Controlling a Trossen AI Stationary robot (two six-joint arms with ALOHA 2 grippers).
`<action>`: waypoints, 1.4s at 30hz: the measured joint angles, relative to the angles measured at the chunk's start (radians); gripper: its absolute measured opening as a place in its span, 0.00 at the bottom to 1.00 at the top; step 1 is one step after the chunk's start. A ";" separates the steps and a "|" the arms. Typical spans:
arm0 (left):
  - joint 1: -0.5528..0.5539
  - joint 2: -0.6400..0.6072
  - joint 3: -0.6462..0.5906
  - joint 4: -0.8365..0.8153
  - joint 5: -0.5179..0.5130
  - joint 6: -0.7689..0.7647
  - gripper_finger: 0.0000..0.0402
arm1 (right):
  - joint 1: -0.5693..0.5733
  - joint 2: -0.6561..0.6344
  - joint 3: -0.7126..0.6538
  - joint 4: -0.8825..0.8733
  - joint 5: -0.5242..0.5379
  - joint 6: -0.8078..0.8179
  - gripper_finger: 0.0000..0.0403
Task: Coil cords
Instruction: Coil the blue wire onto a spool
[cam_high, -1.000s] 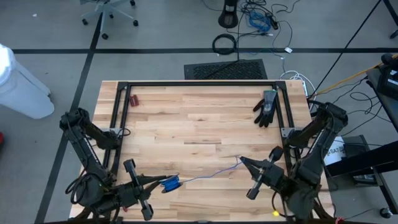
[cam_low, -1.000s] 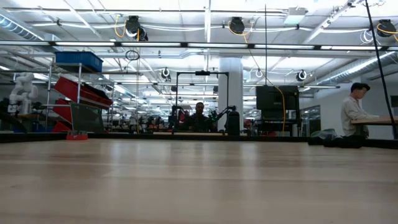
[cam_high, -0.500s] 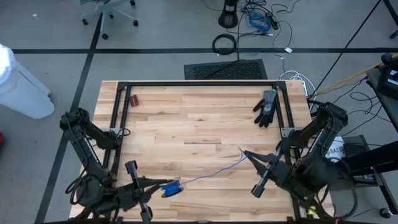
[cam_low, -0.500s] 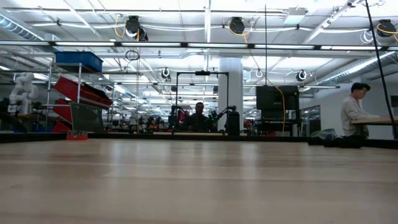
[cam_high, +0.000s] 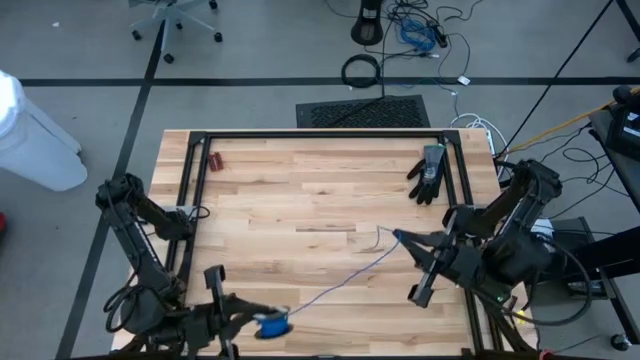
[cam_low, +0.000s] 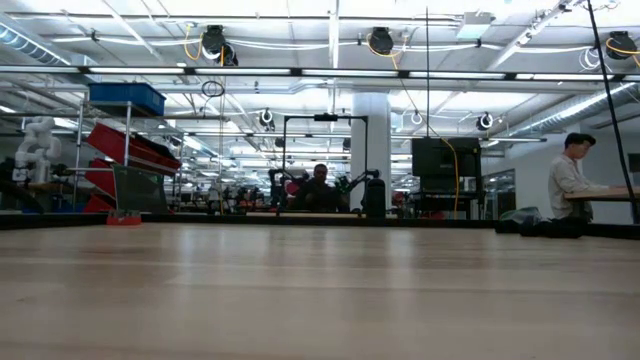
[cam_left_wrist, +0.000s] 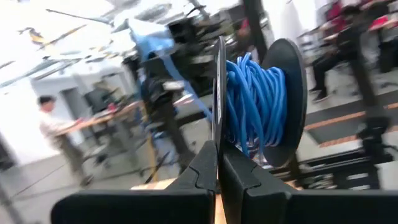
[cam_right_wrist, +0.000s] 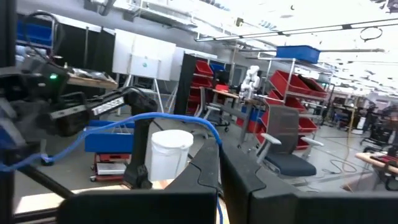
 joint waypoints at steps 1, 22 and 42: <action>-0.003 0.000 0.000 0.000 0.018 0.000 0.02 | -0.004 -0.007 0.000 0.000 0.000 -0.008 0.00; -0.015 -0.010 0.001 -0.009 -0.191 0.010 0.02 | 0.030 -0.025 0.000 -0.030 -0.109 0.073 0.00; 0.046 -0.005 0.000 -0.232 -0.218 -0.001 0.02 | 0.004 -0.023 0.000 -0.044 -0.534 0.281 0.00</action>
